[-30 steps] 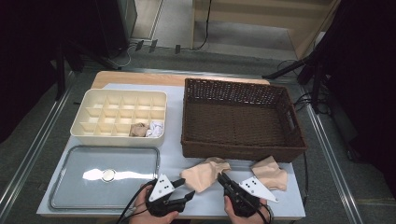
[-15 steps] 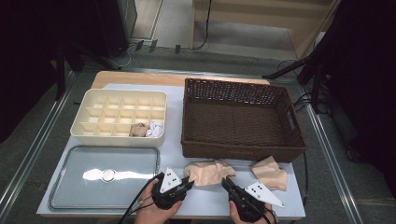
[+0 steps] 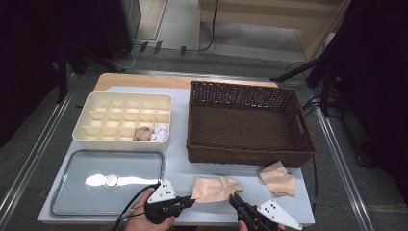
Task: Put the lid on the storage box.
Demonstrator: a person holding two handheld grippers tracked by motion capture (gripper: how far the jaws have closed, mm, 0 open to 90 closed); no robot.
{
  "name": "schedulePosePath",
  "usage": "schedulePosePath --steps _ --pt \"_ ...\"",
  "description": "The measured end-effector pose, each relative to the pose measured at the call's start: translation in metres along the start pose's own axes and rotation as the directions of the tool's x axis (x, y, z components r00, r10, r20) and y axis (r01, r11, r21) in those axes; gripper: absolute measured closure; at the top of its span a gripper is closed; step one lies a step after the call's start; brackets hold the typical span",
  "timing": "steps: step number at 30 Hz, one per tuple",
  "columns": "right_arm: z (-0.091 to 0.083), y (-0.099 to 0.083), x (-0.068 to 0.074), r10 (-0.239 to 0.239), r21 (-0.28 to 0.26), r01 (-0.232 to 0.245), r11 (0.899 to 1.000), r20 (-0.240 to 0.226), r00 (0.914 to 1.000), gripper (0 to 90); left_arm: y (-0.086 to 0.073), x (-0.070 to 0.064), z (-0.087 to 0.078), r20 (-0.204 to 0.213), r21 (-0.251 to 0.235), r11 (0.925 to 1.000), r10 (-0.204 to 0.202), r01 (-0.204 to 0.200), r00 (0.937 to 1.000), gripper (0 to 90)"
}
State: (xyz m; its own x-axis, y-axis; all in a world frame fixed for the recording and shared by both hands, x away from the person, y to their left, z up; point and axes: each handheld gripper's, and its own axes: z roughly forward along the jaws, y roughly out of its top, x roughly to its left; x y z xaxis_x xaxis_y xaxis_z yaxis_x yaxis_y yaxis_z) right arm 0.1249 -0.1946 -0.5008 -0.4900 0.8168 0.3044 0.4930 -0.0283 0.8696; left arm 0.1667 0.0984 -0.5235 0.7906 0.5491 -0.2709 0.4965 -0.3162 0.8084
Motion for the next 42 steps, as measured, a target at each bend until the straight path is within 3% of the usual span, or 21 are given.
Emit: schedulePosePath --steps 3,8,14,17,21,30,34,36,42 --pt "0.006 -0.001 -0.002 -0.005 0.006 0.005 1.0 0.005 1.0 86.3 0.002 0.006 0.0 -0.005 -0.024 0.999 -0.038 0.038 0.9993 87.0" --pt "0.019 0.007 -0.007 0.004 0.015 -0.004 1.0 0.027 0.9996 85.2 0.007 0.012 0.001 -0.037 -0.044 0.9969 -0.067 0.065 0.9971 86.0" --pt "0.037 0.01 -0.021 -0.007 0.021 0.005 1.0 0.064 0.9979 79.2 0.011 0.024 0.004 -0.086 -0.08 0.9904 -0.119 0.113 0.9891 81.1" --pt "0.042 0.009 -0.03 -0.026 0.026 0.023 0.999 0.103 0.9944 79.1 0.009 0.026 0.005 -0.102 -0.072 0.9909 -0.121 0.114 0.9874 78.2" --pt "0.046 0.01 -0.035 -0.008 0.019 0.006 1.0 0.087 0.9961 74.4 0.007 0.025 0.004 -0.1 -0.07 0.9917 -0.115 0.108 0.9884 77.8" --pt "0.089 0.017 -0.045 -0.04 0.11 0.027 0.994 0.118 0.9921 65.7 0.005 0.027 -0.009 -0.084 -0.085 0.9908 -0.113 0.106 0.99 69.5" --pt "0.103 0.015 -0.046 -0.089 0.14 0.072 0.988 0.119 0.9889 71.0 0.004 0.034 -0.012 -0.101 -0.102 0.9851 -0.149 0.138 0.9837 63.9" --pt "0.102 0.016 -0.044 -0.094 0.168 0.076 0.983 0.099 0.9906 88.6 0.005 0.037 -0.012 -0.096 -0.117 0.9803 -0.171 0.159 0.9806 60.1" --pt "0.088 0.023 -0.038 -0.116 0.108 0.109 0.988 0.054 0.9918 90.0 0.01 0.052 -0.007 -0.088 -0.124 0.9591 -0.266 0.254 0.9599 50.7"
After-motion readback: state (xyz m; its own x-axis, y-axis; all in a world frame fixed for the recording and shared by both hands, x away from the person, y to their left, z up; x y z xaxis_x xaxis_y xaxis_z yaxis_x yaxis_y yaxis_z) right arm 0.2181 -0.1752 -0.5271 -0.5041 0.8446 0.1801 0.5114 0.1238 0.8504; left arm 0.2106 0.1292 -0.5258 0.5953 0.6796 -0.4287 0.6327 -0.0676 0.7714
